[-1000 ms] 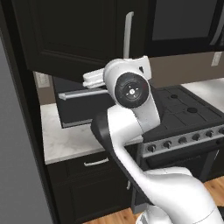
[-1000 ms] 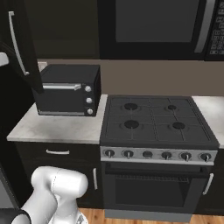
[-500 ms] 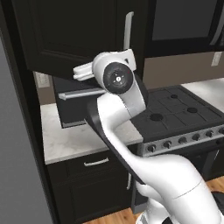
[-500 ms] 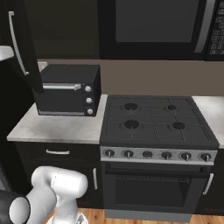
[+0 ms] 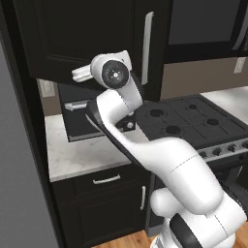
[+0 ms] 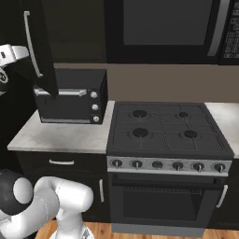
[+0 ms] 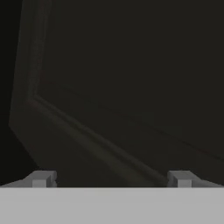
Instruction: Close all open cabinet doors.
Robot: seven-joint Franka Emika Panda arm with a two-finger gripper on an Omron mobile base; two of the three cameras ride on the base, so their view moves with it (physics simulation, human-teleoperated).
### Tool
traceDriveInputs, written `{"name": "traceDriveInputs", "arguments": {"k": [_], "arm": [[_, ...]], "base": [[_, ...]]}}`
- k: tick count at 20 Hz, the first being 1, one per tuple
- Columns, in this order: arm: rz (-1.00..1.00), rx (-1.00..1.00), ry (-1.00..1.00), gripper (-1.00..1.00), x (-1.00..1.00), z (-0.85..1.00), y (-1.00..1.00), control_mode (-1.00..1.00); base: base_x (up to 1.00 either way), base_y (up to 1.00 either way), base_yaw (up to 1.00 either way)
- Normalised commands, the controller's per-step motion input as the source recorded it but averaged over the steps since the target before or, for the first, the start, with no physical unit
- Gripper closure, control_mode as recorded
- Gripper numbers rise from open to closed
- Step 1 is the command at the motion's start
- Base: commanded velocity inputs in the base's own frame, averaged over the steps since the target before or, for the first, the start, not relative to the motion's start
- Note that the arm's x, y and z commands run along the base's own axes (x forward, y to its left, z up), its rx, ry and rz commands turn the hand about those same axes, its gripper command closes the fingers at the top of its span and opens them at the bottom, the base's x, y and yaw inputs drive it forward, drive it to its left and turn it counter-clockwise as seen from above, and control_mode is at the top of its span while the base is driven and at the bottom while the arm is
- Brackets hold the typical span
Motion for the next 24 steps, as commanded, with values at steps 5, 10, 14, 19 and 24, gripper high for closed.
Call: {"name": "traceDriveInputs", "arguments": {"k": [5, 10, 14, 19, 24], "arm": [[0.0, 0.0, 0.0, -1.0, 0.91, -0.17, 0.0, -1.0], [0.0, 0.0, 0.0, -1.0, 0.85, -0.03, -0.08, -1.0], [0.02, 0.01, 0.0, -1.0, 0.77, 0.0, -0.19, -1.0], [0.08, 0.05, 0.0, -1.0, 0.59, 0.0, -0.39, -1.0], [0.1, 0.07, 0.0, -1.0, 0.62, 0.0, -0.39, -1.0]], "base": [[0.0, 0.0, 0.0], [0.0, 0.0, 0.0], [0.0, 0.0, 0.0], [0.0, 0.0, 0.0], [0.0, 0.0, 0.0]]}}
